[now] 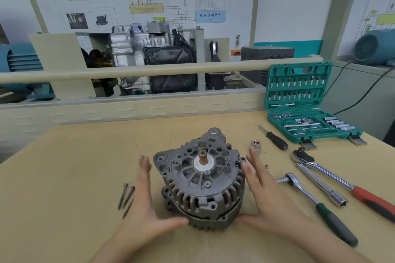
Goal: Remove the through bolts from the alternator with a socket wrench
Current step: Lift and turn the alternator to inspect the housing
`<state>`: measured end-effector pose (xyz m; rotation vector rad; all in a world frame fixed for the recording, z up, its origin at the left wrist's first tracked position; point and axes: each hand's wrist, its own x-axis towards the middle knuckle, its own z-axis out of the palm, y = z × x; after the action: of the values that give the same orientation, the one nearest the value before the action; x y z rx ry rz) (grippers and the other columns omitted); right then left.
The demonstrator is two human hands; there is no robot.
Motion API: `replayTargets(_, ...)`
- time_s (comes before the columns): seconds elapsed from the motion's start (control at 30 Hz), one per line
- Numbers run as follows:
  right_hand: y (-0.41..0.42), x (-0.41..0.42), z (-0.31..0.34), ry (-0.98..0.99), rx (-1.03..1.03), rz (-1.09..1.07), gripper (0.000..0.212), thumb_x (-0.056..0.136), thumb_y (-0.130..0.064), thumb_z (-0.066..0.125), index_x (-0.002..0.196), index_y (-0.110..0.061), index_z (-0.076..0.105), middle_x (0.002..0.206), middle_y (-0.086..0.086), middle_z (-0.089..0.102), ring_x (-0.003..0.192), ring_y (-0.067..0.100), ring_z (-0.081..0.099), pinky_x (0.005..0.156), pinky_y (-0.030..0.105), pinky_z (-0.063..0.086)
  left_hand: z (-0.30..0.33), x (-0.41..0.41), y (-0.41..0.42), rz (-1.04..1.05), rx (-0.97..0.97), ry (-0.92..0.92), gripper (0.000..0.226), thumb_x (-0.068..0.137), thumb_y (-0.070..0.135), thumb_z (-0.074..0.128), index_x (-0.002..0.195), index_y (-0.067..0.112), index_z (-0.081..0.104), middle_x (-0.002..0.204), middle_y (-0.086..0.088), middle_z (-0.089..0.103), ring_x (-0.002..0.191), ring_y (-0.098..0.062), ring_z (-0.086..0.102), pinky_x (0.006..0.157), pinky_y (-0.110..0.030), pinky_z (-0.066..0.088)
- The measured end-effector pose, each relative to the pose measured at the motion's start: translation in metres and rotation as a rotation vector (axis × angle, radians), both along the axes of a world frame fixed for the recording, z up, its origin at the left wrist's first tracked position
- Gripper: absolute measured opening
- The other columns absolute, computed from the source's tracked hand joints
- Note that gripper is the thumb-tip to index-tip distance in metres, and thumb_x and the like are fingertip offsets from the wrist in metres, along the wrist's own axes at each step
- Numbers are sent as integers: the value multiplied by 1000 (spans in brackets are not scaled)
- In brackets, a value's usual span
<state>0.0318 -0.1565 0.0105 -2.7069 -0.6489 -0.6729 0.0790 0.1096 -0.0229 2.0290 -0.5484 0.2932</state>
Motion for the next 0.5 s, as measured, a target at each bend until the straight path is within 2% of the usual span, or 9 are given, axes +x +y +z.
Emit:
replayTargets(0.03,1,4,5,-59,-37,41,139,50,-51,82,143,-27,-18,144,32,1,132,39,24,93,49,44,-2,1,-3,-33,103,-61,136,38,74,73,130,53,-24,147,24,-21,137,3,-10,111,-22,5)
replayTargets(0.07,0,9,7,-67,-86,77,137,47,-52,83,145,-27,-10,143,31,9,132,40,22,91,53,42,-3,2,-8,-72,140,-95,136,39,74,73,131,51,-25,147,17,-25,137,-2,-15,111,-19,0)
replayTargets(0.1,-1,14,9,-36,-104,119,132,48,-53,83,144,-33,-6,147,26,4,133,34,19,92,51,42,-3,3,-14,-117,116,-81,136,40,71,74,133,49,-22,149,11,-21,139,-7,-13,113,-22,0)
replayTargets(0.17,-6,21,14,100,-46,170,118,54,-54,79,133,-55,-9,150,-4,-25,135,13,13,97,39,42,-2,5,-20,-187,-35,43,132,38,60,82,133,50,-9,150,11,7,139,-8,12,114,-33,15)
replayTargets(0.2,-7,24,15,183,-13,165,113,56,-56,77,126,-65,-11,143,-22,-33,132,3,12,97,35,42,1,7,-21,-201,-93,92,129,36,57,84,131,54,-2,144,18,19,134,-1,24,110,-30,24)
replayTargets(0.27,-8,35,19,227,30,154,111,52,-59,77,118,-73,-11,134,-40,-32,123,-8,14,96,27,38,6,12,-20,-200,-142,148,121,34,53,86,126,61,8,134,27,31,121,10,38,100,-16,35)
replayTargets(0.37,-5,47,26,281,82,184,112,48,-56,81,119,-71,-4,130,-46,-26,121,-15,10,99,17,27,12,19,-18,-204,-174,181,112,39,46,87,123,61,15,124,31,42,110,15,46,81,-3,40)
replayTargets(0.43,-7,49,24,292,88,170,111,47,-57,81,119,-70,-2,130,-47,-25,121,-18,8,98,12,23,15,22,-18,-211,-150,191,110,40,47,86,121,65,14,117,42,44,109,17,45,80,-1,39)
replayTargets(0.5,-8,49,22,286,85,162,112,47,-58,81,119,-70,-4,130,-47,-25,119,-21,6,93,-2,15,17,23,-18,-223,-121,193,114,42,49,86,124,64,8,122,42,39,114,17,41,85,-1,36)
